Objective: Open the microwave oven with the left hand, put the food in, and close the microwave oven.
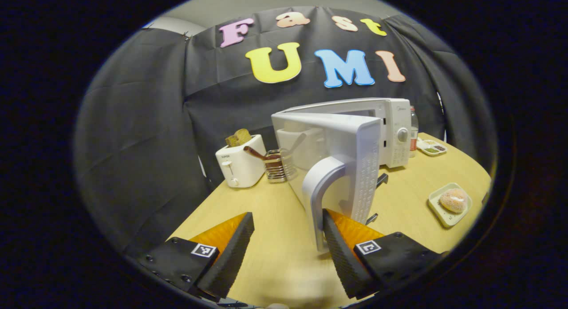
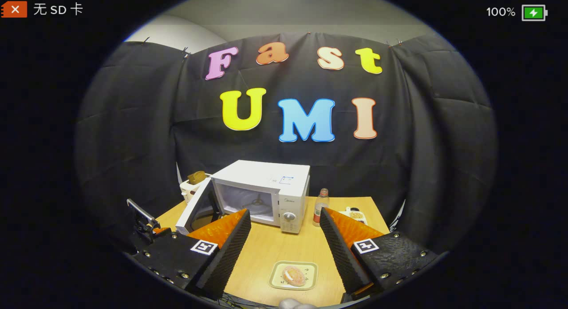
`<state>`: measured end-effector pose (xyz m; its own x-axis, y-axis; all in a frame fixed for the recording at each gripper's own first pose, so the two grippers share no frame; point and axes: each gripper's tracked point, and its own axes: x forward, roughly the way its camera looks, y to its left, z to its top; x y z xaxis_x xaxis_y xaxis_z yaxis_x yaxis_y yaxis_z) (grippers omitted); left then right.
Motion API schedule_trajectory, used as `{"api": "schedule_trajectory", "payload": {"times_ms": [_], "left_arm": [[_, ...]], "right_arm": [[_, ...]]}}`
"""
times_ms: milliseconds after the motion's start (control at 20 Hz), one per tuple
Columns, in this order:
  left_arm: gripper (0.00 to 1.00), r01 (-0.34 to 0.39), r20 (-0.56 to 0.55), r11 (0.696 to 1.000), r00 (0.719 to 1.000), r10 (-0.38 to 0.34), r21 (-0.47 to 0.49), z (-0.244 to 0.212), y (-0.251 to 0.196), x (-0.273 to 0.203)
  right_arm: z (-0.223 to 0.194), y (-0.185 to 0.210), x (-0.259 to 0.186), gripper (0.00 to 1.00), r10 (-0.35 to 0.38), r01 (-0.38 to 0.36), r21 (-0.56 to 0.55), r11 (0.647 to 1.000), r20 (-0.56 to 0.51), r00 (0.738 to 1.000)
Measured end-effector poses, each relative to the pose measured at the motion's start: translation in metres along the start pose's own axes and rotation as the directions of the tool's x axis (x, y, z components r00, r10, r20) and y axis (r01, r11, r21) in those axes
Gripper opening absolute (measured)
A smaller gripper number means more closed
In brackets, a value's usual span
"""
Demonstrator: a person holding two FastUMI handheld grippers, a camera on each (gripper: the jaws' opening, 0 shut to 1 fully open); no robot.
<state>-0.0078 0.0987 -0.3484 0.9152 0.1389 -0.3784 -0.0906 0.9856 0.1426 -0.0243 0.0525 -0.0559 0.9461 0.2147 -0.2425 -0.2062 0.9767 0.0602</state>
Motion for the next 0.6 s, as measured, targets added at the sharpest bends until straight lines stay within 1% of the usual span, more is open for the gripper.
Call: {"api": "schedule_trajectory", "payload": {"times_ms": [150, 200, 300, 350, 500, 550, 600], "left_arm": [[1.00, -0.018, -0.018, 0.999, 1.000, 0.018, -0.030, -0.009, 0.027, -0.008], [0.98, -0.035, -0.018, 0.999, 0.999, 0.035, -0.018, -0.010, 0.037, -0.011], [0.98, -0.092, 0.011, 0.995, 0.996, 0.092, 0.025, -0.005, 0.063, -0.019], [0.95, -0.115, 0.017, 0.993, 0.993, 0.115, 0.037, -0.005, 0.076, -0.020], [0.98, -0.171, -0.025, 0.985, 0.985, 0.172, 0.026, -0.017, 0.110, -0.017], [0.98, -0.179, -0.011, 0.983, 0.984, 0.179, 0.032, -0.012, 0.114, -0.021], [0.96, -0.182, 0.000, 0.982, 0.983, 0.182, 0.039, -0.006, 0.114, -0.027]], "right_arm": [[-0.003, 0.021, 0.004, 0.95, 0.040, -0.040, 0.008, 0.999, -0.006, 0.999], [-0.002, 0.026, 0.005, 0.96, 0.047, -0.047, 0.007, 0.999, -0.007, 0.999], [-0.003, 0.034, 0.005, 0.95, 0.058, -0.058, 0.005, 0.998, -0.004, 0.998], [-0.005, 0.037, 0.006, 0.95, 0.061, -0.061, 0.002, 0.998, -0.006, 0.998], [-0.011, 0.039, 0.010, 0.95, 0.065, -0.065, -0.002, 0.998, -0.019, 0.998], [-0.013, 0.038, 0.011, 0.95, 0.062, -0.062, -0.008, 0.998, -0.019, 0.998], [-0.014, 0.034, 0.012, 0.95, 0.058, -0.058, -0.020, 0.998, -0.017, 0.998]]}}
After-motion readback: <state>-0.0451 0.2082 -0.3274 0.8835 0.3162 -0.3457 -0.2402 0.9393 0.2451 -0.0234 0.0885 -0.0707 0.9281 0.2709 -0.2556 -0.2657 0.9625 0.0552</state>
